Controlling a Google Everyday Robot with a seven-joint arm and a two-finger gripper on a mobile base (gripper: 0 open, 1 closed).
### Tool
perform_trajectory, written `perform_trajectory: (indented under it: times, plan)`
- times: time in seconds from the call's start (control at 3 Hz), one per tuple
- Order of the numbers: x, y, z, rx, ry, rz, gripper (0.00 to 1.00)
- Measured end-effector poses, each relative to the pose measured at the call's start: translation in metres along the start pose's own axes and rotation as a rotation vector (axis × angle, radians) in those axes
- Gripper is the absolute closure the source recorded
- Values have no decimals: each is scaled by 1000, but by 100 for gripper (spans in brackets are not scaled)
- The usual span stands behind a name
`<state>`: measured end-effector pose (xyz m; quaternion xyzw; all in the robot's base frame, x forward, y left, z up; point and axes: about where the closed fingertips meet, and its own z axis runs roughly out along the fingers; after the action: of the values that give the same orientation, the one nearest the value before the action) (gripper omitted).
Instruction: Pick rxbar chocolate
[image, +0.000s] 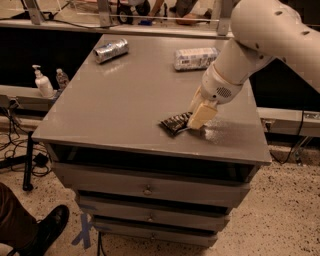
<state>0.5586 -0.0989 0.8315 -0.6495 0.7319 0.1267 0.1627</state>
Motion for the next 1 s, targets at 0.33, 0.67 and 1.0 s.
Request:
perform_trajectory:
  times: [0.33,0.67,1.0]
  plan:
    - [-2,-2,-9,5,-11,16,100]
    - [-8,-2,-23,17,-30,22,100]
    - [-15,-2,-41,38,-52,22,100]
